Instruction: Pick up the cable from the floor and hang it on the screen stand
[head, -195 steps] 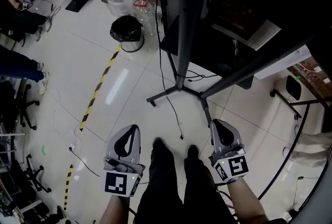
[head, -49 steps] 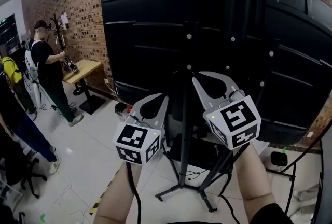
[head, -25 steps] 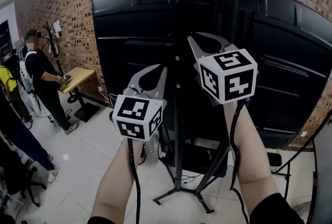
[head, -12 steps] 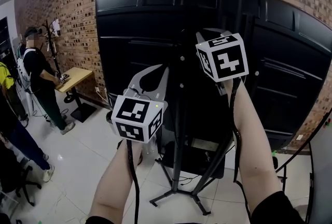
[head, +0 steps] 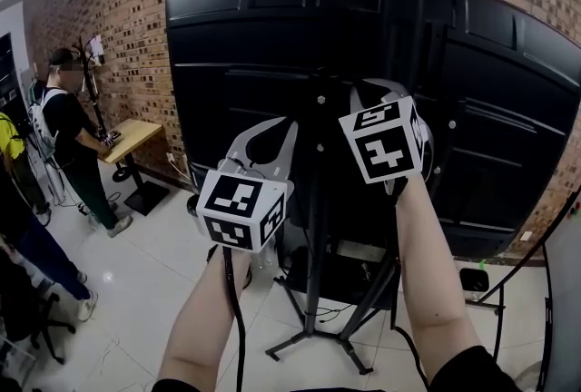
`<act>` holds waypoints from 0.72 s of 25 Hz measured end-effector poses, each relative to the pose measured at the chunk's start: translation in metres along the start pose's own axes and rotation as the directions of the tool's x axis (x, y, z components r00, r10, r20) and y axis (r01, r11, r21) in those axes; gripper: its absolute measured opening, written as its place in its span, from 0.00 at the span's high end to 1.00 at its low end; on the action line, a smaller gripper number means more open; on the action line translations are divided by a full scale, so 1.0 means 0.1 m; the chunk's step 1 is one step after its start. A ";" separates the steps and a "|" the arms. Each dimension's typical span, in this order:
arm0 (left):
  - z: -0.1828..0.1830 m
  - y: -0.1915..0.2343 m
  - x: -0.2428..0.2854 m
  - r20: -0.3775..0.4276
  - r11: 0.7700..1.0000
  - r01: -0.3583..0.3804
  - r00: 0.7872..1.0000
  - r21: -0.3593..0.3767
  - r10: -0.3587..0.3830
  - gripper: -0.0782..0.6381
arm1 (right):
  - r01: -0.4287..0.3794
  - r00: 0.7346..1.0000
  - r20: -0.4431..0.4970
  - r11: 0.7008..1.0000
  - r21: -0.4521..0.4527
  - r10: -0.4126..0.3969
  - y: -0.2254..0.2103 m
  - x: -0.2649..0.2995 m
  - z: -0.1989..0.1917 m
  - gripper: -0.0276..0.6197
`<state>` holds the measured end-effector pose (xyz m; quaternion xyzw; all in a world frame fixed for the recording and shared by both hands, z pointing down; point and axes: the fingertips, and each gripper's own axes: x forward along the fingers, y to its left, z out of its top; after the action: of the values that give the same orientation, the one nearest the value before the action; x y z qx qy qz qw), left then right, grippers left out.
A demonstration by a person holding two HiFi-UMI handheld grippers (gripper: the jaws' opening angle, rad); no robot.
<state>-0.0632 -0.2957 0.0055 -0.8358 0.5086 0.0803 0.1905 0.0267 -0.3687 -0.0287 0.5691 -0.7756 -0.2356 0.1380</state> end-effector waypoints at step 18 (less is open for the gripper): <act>-0.34 0.01 -0.17 -0.032 0.999 -0.036 0.999 -0.022 0.036 0.88 | -0.015 1.000 0.022 0.996 0.083 0.013 0.17 -0.11 -0.48 0.92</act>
<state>-0.0743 -0.2963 0.0417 -0.8297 0.5256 0.0763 0.1718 0.0392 -0.3643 0.0212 0.5663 -0.7901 -0.2084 0.1077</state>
